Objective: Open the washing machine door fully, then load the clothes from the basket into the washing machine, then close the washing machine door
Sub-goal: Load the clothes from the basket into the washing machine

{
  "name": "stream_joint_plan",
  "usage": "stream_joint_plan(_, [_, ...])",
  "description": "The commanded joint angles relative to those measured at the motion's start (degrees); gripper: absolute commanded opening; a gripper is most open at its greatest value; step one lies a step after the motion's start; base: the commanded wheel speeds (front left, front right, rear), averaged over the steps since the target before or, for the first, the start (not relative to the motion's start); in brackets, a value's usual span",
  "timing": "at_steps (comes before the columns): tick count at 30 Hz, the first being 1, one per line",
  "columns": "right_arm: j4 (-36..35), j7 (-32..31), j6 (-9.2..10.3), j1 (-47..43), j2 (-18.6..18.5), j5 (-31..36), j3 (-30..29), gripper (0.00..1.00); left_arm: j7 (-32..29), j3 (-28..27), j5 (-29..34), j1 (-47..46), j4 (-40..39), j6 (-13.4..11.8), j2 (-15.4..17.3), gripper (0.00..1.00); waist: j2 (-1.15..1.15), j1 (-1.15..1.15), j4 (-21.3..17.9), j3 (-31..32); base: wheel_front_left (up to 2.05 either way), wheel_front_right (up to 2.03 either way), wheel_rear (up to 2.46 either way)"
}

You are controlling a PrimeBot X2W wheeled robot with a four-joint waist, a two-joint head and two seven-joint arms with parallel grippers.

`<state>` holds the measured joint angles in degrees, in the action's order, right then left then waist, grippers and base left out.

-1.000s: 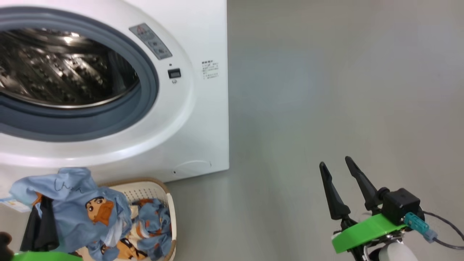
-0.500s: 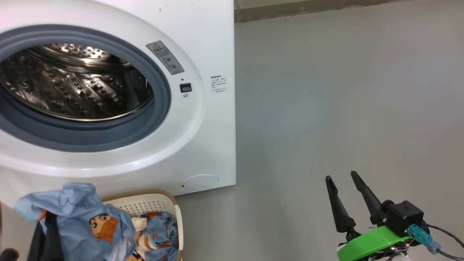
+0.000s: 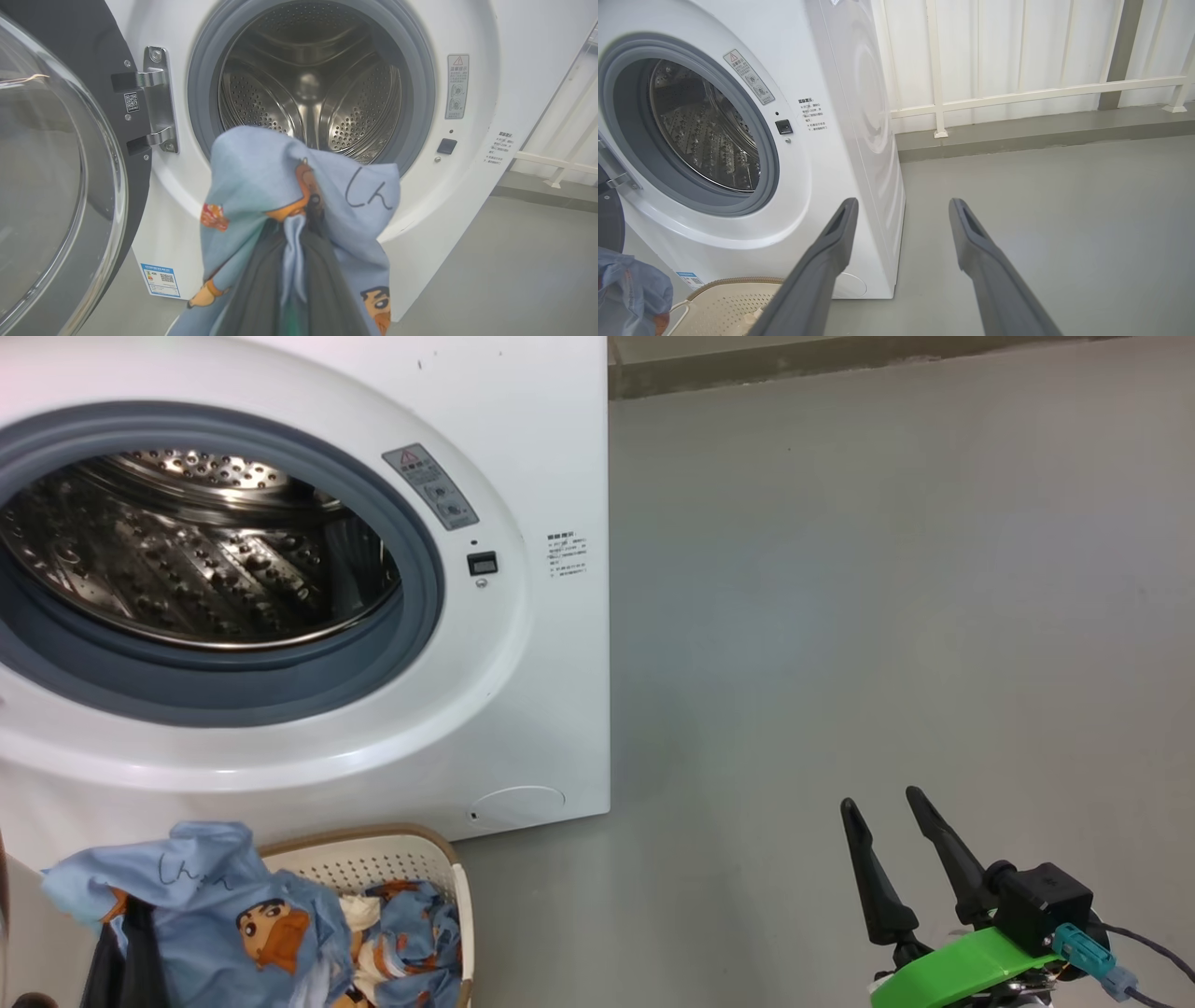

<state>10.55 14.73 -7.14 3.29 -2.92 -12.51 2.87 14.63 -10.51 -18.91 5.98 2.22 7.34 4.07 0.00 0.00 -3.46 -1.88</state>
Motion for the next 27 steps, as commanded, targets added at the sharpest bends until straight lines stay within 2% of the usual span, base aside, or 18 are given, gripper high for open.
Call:
stream_joint_plan(1, [-1.7,0.3,-0.35,0.7,0.0,0.4,1.3,1.00,0.4,-2.1,0.4,-1.1,-1.9,0.1,0.5,0.00,0.00,0.00,-0.1,-0.6,0.00,0.00,0.00])
stream_joint_plan(10, [-2.1,0.3,-0.35,1.7,0.0,-0.1,1.5,1.00,0.4,-0.8,0.4,-6.1,-1.6,0.1,1.3,0.00,0.00,0.00,-0.4,-4.3,0.00,0.00,0.00])
stream_joint_plan(21, [-3.2,0.3,-0.35,5.2,0.0,-0.3,2.6,1.00,0.4,-1.1,-0.9,-20.2,0.9,0.1,5.4,0.00,0.00,0.00,-2.1,-12.6,0.00,0.00,0.00])
stream_joint_plan(27, [-4.2,0.3,-0.35,7.6,0.0,-0.4,3.1,1.00,0.4,-0.8,-1.6,-29.4,3.7,0.1,9.0,0.00,0.00,0.00,-3.3,-18.8,0.00,0.00,0.00])
